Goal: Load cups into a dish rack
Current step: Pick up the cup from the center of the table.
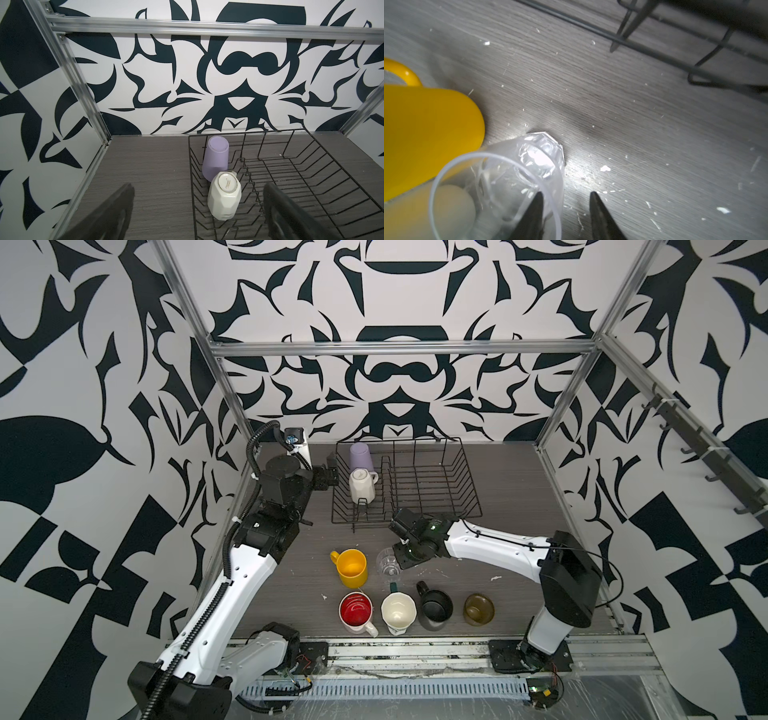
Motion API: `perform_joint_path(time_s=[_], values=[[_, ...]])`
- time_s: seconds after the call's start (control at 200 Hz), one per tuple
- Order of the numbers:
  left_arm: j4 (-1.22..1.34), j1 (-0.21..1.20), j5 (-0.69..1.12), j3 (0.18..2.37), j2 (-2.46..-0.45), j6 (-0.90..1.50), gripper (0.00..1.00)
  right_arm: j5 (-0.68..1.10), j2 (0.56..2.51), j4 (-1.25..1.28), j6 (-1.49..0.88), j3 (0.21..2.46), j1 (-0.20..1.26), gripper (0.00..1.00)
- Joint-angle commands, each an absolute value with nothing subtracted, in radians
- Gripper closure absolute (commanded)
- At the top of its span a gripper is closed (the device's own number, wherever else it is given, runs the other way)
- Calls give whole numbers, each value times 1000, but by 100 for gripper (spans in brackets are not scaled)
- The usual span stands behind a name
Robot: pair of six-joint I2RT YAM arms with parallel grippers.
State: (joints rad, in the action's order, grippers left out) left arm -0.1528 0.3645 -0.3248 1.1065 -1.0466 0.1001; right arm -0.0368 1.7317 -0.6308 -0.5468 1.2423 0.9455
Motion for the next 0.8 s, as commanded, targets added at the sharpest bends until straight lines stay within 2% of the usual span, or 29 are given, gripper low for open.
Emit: perform_joint_path(time_s=[0.0, 0.275, 0.515, 0.63, 0.725, 0.795], values=[[-147, 359, -340, 1101, -1028, 98, 1, -37, 1736, -621, -539, 1269, 955, 71], [-147, 354, -339, 1104, -1028, 104, 1, -65, 1729, -661, -525, 1293, 956, 100], [-181, 334, -337, 1128, -1040, 148, 1, -103, 1621, -757, -482, 1353, 957, 100], [-211, 305, -288, 1148, -1049, 196, 1, -125, 1506, -797, -465, 1381, 941, 100], [-217, 278, -200, 1156, -1050, 241, 1, -75, 1392, -755, -457, 1354, 882, 100], [-222, 261, -128, 1159, -1050, 272, 1, 43, 1314, -674, -470, 1293, 787, 100]])
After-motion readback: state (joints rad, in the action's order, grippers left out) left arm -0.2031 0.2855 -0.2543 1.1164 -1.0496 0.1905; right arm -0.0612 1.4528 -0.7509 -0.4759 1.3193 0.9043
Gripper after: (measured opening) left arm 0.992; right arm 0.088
